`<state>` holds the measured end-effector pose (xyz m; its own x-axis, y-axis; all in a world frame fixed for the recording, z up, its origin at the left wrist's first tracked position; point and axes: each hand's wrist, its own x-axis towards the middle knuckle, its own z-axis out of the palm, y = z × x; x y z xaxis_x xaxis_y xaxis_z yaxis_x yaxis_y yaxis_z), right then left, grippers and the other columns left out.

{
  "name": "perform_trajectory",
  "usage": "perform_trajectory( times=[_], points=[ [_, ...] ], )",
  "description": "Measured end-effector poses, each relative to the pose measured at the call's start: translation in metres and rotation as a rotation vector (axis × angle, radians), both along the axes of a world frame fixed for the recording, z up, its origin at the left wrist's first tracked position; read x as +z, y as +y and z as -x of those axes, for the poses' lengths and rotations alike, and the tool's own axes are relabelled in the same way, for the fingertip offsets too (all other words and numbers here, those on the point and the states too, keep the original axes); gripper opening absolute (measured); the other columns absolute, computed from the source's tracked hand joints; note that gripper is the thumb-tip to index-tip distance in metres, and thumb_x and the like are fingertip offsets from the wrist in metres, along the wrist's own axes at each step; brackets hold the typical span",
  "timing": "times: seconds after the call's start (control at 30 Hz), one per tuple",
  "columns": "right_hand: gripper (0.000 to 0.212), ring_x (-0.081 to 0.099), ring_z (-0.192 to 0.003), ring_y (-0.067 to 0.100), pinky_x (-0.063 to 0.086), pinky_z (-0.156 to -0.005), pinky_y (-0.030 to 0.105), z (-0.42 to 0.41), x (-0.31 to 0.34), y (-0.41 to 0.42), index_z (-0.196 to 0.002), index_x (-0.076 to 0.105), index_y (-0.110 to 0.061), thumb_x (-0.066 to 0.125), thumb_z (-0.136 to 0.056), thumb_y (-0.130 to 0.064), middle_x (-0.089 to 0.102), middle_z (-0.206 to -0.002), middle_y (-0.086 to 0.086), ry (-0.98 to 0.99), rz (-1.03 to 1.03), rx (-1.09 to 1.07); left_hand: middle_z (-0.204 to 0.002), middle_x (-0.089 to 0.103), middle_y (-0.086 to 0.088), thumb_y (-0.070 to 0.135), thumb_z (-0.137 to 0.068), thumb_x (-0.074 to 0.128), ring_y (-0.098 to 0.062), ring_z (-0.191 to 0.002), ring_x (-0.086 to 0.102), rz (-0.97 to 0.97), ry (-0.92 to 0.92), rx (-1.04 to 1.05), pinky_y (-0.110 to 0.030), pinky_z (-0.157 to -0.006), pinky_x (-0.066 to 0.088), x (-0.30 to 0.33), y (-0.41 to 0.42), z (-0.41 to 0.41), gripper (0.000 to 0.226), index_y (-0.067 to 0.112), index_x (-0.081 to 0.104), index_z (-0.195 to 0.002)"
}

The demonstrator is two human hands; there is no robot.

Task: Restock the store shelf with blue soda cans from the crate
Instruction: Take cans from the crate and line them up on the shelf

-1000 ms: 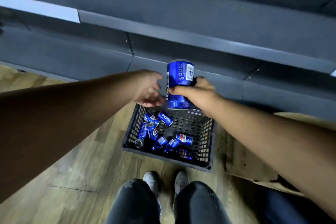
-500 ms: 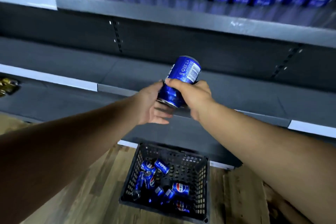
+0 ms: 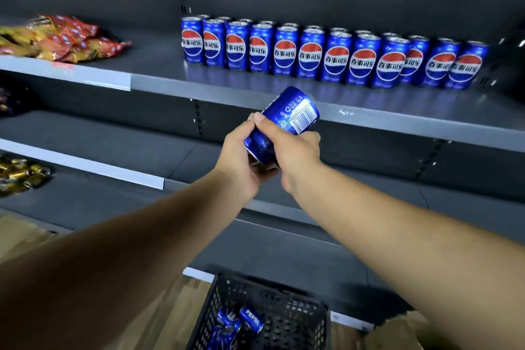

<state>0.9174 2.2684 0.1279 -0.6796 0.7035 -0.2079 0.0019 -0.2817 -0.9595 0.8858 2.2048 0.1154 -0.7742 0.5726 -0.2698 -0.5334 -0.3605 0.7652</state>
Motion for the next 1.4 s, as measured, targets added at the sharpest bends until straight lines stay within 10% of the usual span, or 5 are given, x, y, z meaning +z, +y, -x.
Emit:
perform_trajectory(
  times=[0.37,0.57,0.77,1.0,1.4],
  points=[
    [0.089,0.059,-0.103,0.014,0.04,-0.07,0.021,-0.008,0.021,0.01,-0.122,0.052,-0.012,0.083,-0.051,-0.056,0.062,-0.12,0.004,-0.011,-0.073,0.192,-0.104,0.072,-0.008,0.034,-0.085,0.063,-0.023,-0.091,0.07,0.176,0.283,0.089,-0.042,-0.083,0.055,0.028,-0.007,0.024,0.028,0.016,0.066,-0.105],
    [0.107,0.035,-0.135,0.019,0.03,-0.107,0.032,-0.029,0.027,0.057,-0.148,0.019,-0.013,0.074,-0.067,-0.056,0.027,-0.152,0.002,-0.085,-0.367,0.169,-0.089,0.069,-0.001,0.036,-0.082,0.065,-0.018,-0.078,0.066,0.379,0.402,0.066,-0.034,-0.067,0.054,0.042,-0.019,0.041,0.017,0.022,0.062,-0.092],
    [0.081,0.063,-0.102,0.009,0.047,-0.094,0.027,-0.044,0.04,0.071,-0.119,0.057,-0.017,0.081,-0.051,-0.054,0.067,-0.113,-0.004,-0.203,-0.731,0.578,-0.08,0.067,-0.002,0.047,-0.083,0.058,-0.018,-0.061,0.064,0.648,0.538,-0.09,-0.023,-0.05,0.052,0.06,-0.023,0.047,0.026,0.022,0.059,-0.091],
    [0.096,0.051,-0.107,0.01,0.038,-0.085,0.019,-0.056,0.035,0.05,-0.143,0.03,-0.02,0.084,-0.065,-0.035,0.049,-0.118,-0.009,-0.22,-1.028,0.589,-0.06,0.065,-0.006,0.05,-0.081,0.061,-0.022,-0.045,0.06,0.896,0.711,-0.17,-0.021,-0.046,0.048,0.084,-0.022,0.037,0.035,0.016,0.06,-0.088],
    [0.037,0.06,-0.065,0.014,0.055,-0.064,0.03,-0.055,0.025,0.019,-0.088,0.047,-0.025,0.076,-0.074,-0.007,0.061,-0.083,-0.005,0.183,-0.458,0.323,-0.095,0.063,-0.011,0.059,-0.094,0.032,-0.027,-0.069,0.061,0.863,0.833,-0.047,-0.032,-0.062,0.047,0.115,-0.004,0.008,0.058,0.01,0.045,-0.122]
  ],
)
